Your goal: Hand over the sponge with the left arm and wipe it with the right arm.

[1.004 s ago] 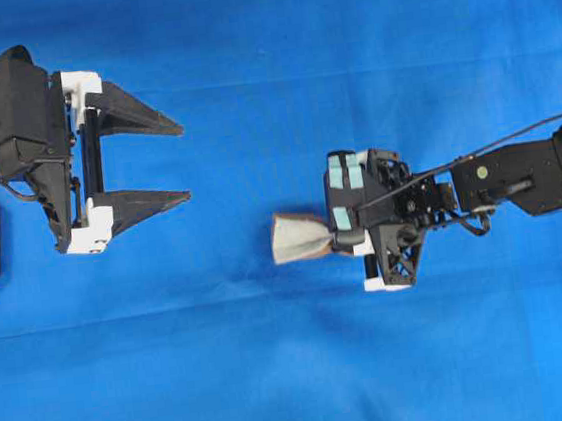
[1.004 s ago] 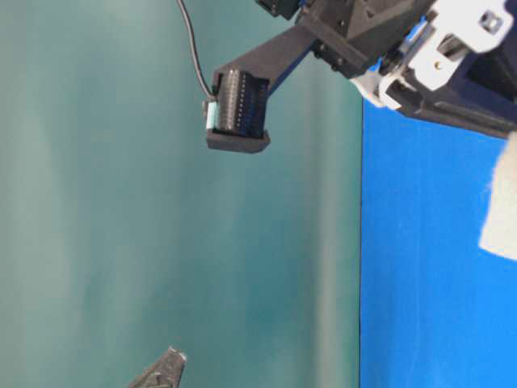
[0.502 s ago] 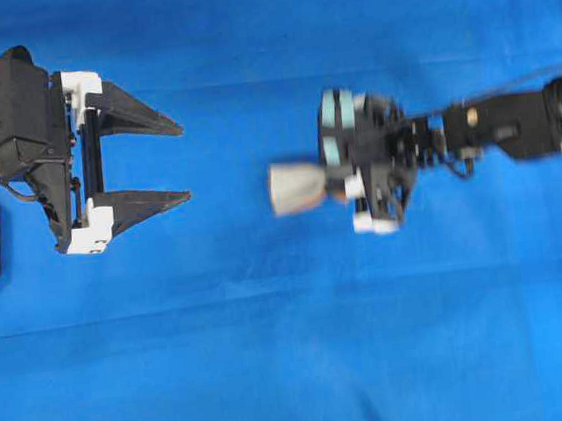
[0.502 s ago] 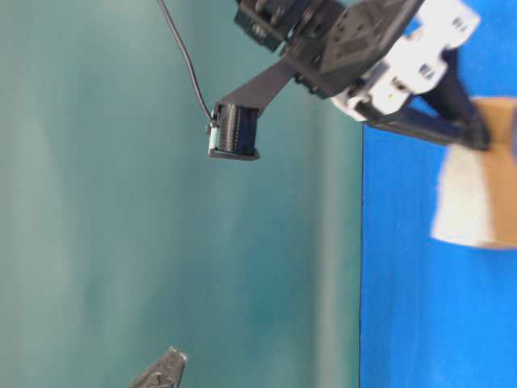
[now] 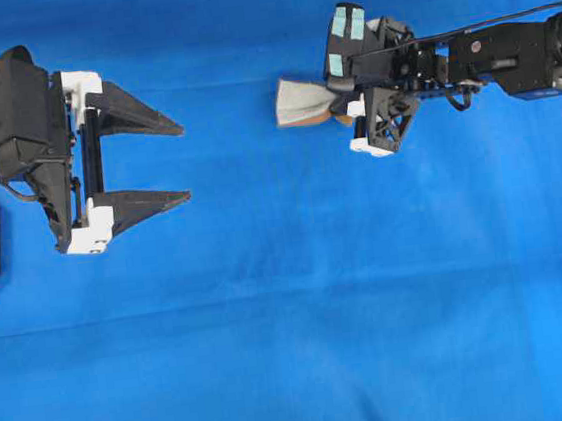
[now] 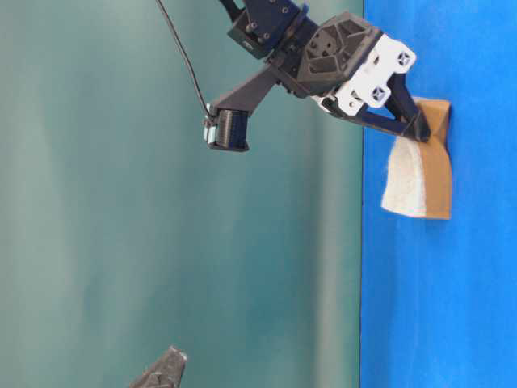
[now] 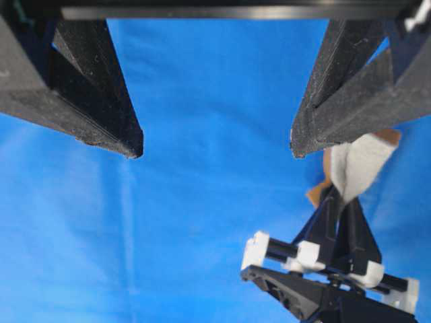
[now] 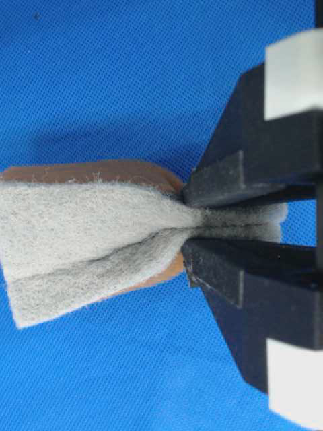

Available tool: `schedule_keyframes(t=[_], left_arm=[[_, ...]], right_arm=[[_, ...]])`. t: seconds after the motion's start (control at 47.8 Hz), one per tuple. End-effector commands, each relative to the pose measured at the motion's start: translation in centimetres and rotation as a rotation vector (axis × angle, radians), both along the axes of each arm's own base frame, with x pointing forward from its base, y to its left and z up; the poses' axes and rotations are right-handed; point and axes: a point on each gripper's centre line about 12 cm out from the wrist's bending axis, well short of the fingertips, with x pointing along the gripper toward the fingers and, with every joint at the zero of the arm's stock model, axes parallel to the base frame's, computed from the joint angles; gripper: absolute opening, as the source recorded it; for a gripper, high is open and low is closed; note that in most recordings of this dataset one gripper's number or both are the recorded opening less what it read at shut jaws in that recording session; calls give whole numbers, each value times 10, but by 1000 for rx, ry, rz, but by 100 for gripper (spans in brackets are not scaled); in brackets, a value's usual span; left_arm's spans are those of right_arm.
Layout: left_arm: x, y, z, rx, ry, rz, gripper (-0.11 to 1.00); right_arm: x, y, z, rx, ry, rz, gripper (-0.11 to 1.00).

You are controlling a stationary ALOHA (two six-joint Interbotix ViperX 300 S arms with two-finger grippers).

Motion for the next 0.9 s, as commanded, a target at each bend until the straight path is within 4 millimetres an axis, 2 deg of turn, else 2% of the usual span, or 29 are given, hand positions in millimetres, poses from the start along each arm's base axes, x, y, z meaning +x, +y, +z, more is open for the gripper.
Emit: schedule_keyframes(t=[0.0,0.125,0.397,0.523,0.627,0.711,0.774,0.878], left_arm=[[1,0,7,3,-26,0,90],[1,0,7,3,-24,0,90],[1,0,7,4,-24,-1,90],[1,0,7,9,-26,-2,90],[2,0,7,9,-24,-2,90],[1,0,7,9,-26,-3,90],[1,0,7,7,-26,-1,90],[1,0,7,3,-26,-2,90]], right_arm=[[6,13,14,-7,-40,32,19],[12,45,11,15,-38,96,19],[22,143,11,114,-64,251,19],[22,174,14,154,-75,290,19],[22,187,15,172,-80,304,19],[22,189,15,176,-80,303,19],[22,184,15,170,-79,297,19],[24,164,15,154,-74,260,19]])
